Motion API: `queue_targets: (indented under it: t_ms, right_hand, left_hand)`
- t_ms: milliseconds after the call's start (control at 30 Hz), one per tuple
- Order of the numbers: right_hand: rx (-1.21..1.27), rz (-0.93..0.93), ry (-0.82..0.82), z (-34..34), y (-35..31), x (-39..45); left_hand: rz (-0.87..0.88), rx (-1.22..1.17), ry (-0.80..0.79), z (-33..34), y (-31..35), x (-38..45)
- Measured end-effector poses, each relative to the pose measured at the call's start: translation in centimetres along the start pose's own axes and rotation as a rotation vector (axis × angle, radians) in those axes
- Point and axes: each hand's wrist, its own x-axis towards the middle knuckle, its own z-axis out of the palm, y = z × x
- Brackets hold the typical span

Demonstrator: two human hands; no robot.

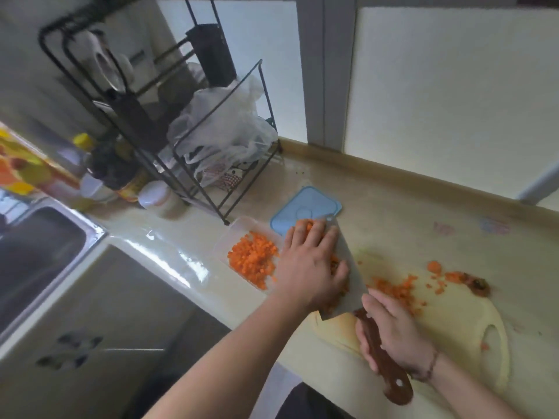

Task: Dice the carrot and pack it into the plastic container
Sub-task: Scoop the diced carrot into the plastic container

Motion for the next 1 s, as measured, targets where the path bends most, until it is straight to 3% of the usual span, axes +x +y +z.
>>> queue_targets:
  t_ms: [133, 300, 733, 833, 1000]
  right_hand:
    - [-0.004, 0.063, -0.137, 4.5, -2.0, 2.3]
    - [-0.013, 0.165, -0.22, 8.2, -2.9, 4.4]
    - [0.002, 0.393, -0.139, 10.4, -4.3, 6.5]
    - [0.009, 0.428, -0.124, 10.8, -5.1, 6.8]
    - [0.008, 0.488, -0.112, 11.5, -6.6, 7.2]
  left_hand:
    - [-0.18, -0.016, -0.049, -1.8, -5.2, -1.7]
    - [-0.258, -0.047, -0.145, -1.4, -9.8, -2.9]
    - [-0.322, -0.256, -0.423, 0.2, -13.6, 0.1]
    - [-0.253, -0.336, -0.442, -0.5, -14.7, 1.0]
    - [0.1, -0.503, -0.536, -2.1, -16.7, 1.3]
